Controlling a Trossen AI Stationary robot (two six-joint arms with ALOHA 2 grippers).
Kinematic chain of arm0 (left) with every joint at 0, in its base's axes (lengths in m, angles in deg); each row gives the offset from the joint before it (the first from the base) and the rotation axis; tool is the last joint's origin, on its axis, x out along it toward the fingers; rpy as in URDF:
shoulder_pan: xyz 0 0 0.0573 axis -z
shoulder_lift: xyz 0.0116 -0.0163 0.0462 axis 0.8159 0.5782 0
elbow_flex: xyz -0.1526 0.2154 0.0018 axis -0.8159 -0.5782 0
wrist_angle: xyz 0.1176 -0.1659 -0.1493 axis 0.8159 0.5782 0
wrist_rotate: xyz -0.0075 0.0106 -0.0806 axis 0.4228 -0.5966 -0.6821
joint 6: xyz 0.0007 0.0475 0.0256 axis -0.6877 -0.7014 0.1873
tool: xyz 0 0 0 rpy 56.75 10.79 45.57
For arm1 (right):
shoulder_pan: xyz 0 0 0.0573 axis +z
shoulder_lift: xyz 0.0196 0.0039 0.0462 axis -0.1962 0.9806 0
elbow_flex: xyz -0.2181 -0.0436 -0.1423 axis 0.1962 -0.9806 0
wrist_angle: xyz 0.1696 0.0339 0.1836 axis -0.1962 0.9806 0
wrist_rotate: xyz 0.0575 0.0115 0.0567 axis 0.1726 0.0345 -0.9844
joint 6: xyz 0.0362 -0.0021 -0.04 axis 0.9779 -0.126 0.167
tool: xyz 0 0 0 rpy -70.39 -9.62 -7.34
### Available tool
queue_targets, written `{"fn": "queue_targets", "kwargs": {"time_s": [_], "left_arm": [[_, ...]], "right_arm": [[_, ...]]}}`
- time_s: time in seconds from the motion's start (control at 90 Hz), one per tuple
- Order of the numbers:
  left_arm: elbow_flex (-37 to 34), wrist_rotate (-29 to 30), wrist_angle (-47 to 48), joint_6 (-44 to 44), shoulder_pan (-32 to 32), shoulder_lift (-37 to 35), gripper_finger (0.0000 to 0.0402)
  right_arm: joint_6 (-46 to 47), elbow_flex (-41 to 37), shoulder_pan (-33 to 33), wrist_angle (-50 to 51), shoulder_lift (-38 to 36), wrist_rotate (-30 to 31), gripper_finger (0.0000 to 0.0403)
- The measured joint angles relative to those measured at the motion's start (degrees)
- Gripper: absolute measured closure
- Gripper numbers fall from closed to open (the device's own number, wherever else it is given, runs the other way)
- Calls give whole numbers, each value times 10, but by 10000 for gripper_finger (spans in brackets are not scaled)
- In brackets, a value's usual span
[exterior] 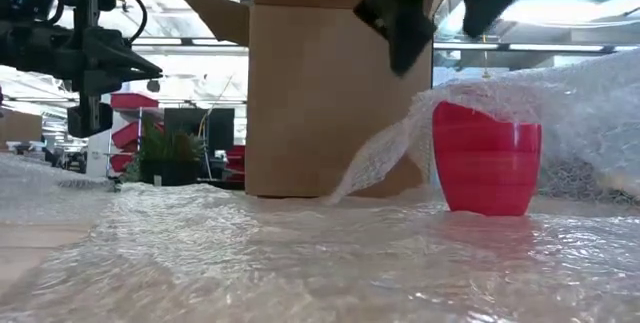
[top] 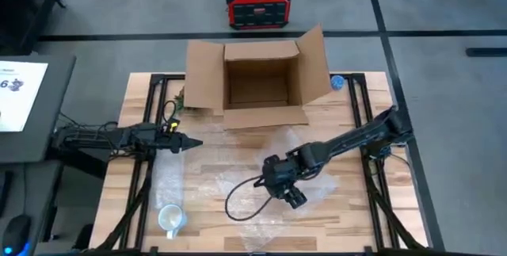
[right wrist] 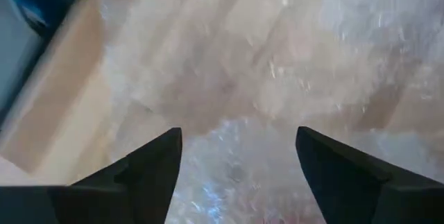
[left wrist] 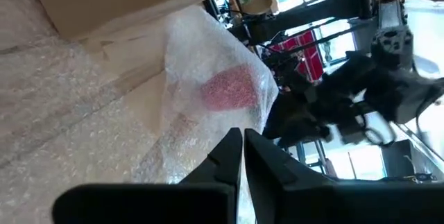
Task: Wrap mug
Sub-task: Wrap the red mug with bubble wrap
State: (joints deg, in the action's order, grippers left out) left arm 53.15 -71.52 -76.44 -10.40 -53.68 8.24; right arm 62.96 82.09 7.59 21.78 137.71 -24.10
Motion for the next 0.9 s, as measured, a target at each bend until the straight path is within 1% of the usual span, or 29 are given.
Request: {"fn": "queue_targets", "kwargs": {"time_s": [0.089, 0.178, 0.267, 0.322, 0.378, 0.467, 0.589, 0.689, 0.744, 0.9], "left_arm": [[0, 0, 0, 1, 0, 0, 402], [0, 0, 0, 1, 0, 0, 402], [0, 0, 0, 1, 0, 0, 402], [0, 0, 0, 1, 0, 0, 402], [0, -1, 0, 1, 0, 0, 402], [0, 0, 0, 1, 0, 0, 402], [0, 0, 1, 1, 0, 0, 402], [0, 0, 1, 0, 0, 0, 402], [0, 0, 1, 0, 0, 0, 402], [0, 0, 1, 0, 0, 0, 402]], "right_arm": [[1, 0, 4, 18, 15, 30, 128], [1, 0, 9, 19, 22, 46, 129], [1, 0, 14, 14, 21, 55, 144], [2, 0, 14, 15, 21, 68, 162], [12, 0, 15, 20, 21, 79, 190], [31, 0, 10, 23, 21, 84, 245], [35, 0, 4, 35, 21, 85, 324], [40, 0, 2, 35, 21, 85, 380], [48, 8, 2, 47, 21, 85, 395], [93, 51, 1, 63, 21, 86, 395]]}}
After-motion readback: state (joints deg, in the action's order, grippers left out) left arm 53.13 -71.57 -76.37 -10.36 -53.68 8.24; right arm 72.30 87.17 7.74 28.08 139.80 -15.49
